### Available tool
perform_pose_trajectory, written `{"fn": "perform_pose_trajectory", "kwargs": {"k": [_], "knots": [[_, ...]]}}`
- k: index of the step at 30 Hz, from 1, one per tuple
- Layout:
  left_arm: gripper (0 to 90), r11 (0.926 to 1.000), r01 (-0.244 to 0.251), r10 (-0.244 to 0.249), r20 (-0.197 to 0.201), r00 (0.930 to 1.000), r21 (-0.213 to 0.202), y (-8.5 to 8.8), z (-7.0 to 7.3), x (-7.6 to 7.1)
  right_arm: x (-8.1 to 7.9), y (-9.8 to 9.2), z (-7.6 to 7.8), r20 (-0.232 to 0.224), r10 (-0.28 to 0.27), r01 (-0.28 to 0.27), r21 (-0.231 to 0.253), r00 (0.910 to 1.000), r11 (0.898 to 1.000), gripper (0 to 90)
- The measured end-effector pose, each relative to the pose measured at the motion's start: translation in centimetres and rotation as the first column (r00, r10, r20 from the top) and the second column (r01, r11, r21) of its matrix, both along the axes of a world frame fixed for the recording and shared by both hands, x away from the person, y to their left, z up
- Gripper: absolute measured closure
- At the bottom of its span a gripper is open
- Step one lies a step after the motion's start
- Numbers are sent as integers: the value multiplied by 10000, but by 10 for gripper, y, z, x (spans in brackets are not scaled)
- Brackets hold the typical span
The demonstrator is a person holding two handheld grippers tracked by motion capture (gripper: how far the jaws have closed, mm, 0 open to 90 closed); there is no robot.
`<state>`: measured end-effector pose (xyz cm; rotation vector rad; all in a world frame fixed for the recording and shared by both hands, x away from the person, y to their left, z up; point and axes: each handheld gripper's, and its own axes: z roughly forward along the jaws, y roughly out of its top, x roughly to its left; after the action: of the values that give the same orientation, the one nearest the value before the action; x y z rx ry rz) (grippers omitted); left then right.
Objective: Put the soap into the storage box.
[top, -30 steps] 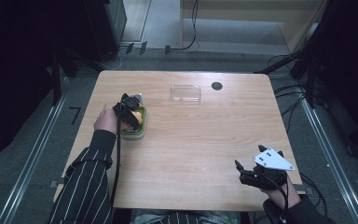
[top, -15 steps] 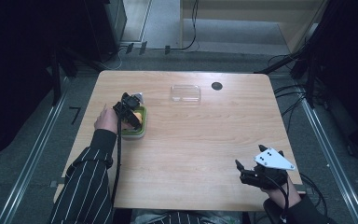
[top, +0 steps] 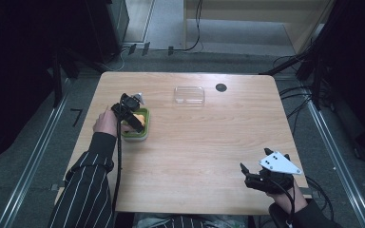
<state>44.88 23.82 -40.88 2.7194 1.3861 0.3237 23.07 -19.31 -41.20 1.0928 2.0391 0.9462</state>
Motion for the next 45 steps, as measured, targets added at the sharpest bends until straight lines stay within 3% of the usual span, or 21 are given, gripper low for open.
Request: {"fn": "perform_pose_trajectory", "kwargs": {"k": [12, 18, 32, 45], "knots": [[64, 9998, -206, 205, -102, 9997, -86, 9, 9, -22, 0, 3, 1, 15, 51, -51, 12, 10000, 10000, 137], [39, 9999, -115, 113, -269, 9996, -54, 6, 9, -33, 0, 2, 1, 38, 65, -65, 14, 10000, 10000, 137], [19, 9998, 155, -153, -163, 9998, 121, 0, 12, -69, 0, 2, 1, 55, 34, -34, 26, 10000, 10000, 137], [19, 9992, 385, -382, -322, 9987, 81, -2, 9, -100, -1, 2, 1, 46, 21, -21, 71, 10000, 10000, 137]]}}
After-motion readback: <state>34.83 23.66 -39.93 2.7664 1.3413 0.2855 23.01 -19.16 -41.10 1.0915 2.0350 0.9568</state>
